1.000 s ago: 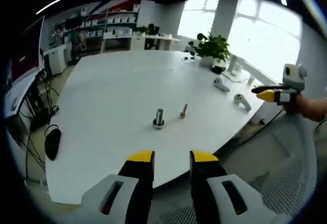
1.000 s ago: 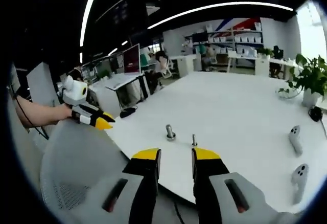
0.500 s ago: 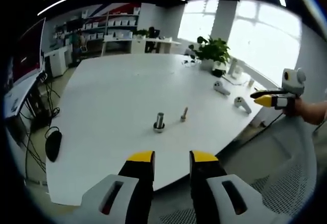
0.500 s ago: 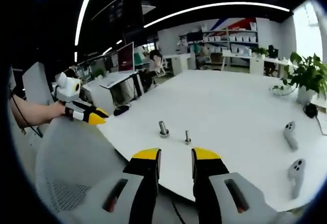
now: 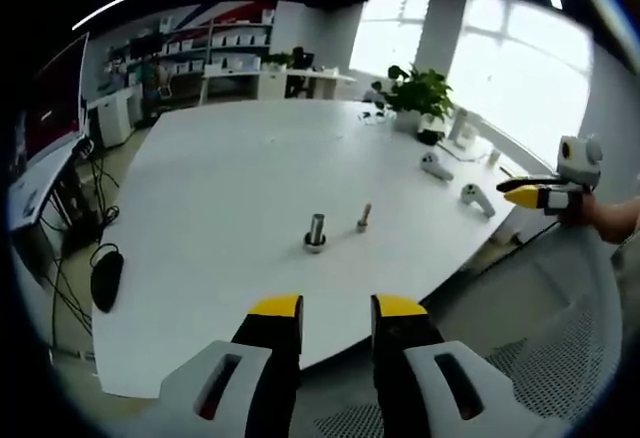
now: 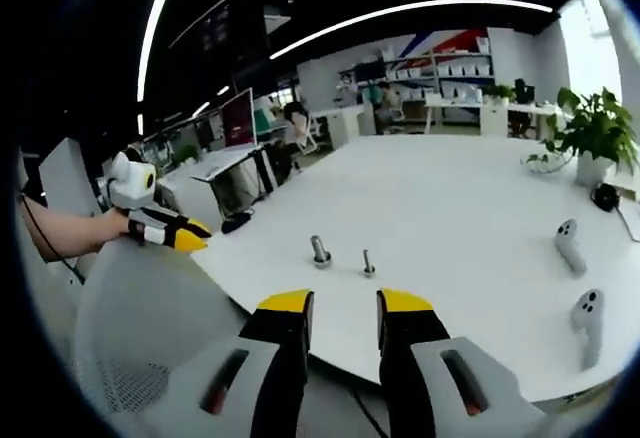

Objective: Place the washer onto the threaded stud by aligning its center hole with the stud, sliding it down to the base, and recovering from edge contact or off-axis alignment until the washer reaches the visible bottom stop.

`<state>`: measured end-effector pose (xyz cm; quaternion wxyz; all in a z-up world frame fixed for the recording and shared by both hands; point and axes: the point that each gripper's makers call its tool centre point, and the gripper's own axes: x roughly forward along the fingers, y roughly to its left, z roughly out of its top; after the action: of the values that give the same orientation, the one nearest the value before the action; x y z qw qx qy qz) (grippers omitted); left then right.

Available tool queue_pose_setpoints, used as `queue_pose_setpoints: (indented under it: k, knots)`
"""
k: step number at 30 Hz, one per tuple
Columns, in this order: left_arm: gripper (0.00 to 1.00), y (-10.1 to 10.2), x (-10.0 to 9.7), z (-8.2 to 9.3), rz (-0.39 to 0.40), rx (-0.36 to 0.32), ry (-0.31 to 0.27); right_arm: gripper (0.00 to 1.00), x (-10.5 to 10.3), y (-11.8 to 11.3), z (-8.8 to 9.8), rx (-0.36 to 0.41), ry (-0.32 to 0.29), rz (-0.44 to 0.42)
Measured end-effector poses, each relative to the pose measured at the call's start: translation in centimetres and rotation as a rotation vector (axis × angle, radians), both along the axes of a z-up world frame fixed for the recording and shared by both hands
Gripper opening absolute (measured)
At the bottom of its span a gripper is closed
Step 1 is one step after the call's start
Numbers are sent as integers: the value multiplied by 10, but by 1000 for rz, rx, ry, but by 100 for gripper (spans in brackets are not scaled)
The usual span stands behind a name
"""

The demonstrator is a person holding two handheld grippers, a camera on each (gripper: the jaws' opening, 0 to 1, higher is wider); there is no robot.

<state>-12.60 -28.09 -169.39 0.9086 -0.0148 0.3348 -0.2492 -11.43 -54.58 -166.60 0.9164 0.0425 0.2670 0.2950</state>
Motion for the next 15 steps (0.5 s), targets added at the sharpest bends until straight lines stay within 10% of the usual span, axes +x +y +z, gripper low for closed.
queue_pose_setpoints:
  k: [15]
  knots:
    - [25,-3,3,6,-4,-15,-32,28,1,-12,-6,-32,4,-48]
